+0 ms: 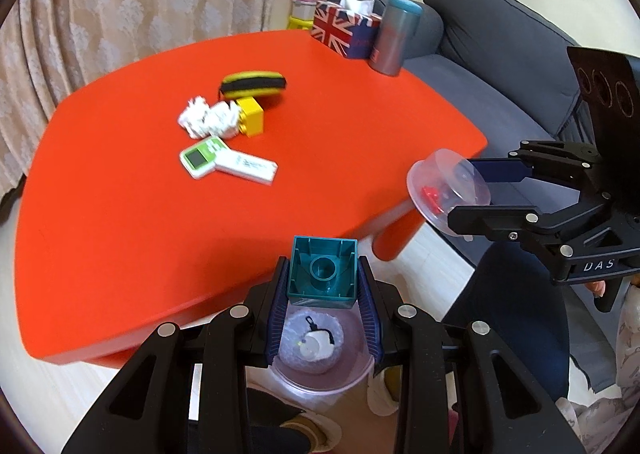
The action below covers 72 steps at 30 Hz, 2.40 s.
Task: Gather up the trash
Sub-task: 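Carry both items to the bin while the left gripper drops the teal block in, then open the right gripper to drop the pink-filled dome into the bin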
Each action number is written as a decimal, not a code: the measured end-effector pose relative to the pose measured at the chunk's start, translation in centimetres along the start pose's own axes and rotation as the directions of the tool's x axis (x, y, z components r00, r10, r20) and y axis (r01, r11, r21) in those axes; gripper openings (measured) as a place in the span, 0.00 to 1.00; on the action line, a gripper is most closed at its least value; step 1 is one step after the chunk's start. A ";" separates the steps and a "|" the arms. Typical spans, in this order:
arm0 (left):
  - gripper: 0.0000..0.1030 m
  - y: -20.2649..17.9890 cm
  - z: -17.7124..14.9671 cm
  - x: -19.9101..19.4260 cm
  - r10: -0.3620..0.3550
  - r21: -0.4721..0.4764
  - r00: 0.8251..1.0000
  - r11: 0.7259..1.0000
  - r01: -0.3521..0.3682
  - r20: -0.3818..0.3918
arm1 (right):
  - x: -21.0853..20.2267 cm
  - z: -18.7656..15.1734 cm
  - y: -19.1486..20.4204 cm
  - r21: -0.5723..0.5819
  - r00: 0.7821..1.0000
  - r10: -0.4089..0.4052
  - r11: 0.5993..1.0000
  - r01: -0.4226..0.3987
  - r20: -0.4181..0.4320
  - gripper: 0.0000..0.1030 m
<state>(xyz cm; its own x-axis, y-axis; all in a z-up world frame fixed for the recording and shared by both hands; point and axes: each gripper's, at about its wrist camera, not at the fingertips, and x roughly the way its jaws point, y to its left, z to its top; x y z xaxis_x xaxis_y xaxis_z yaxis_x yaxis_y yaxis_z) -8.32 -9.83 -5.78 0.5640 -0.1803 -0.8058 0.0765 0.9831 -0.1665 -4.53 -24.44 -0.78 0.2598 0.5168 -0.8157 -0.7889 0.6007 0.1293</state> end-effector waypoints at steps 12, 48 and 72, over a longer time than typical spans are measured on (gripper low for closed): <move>0.32 -1.7 -2.8 1.2 -0.012 0.004 0.999 1.000 0.013 -0.031 | 0.0 -2.9 0.6 0.014 1.000 0.001 1.000 -0.001 -0.010 0.52; 0.94 1.3 -2.9 -3.5 0.085 -0.076 0.993 0.994 -0.078 0.084 | 1.0 -2.7 2.4 -0.011 0.999 0.032 0.999 -0.032 -0.030 0.52; 0.94 3.0 -3.2 -3.4 0.087 -0.109 0.994 0.991 -0.079 0.071 | 1.5 -2.2 1.7 0.040 1.000 0.006 0.999 -0.005 -0.015 0.94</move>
<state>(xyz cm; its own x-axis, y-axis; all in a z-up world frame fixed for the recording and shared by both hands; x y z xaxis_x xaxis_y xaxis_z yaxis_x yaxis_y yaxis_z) -12.62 -6.35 -5.36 0.6258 -0.0910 -0.7747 -0.0586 0.9849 -0.1630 -6.67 -24.01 -2.97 0.2470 0.5114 -0.8231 -0.7675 0.6217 0.1560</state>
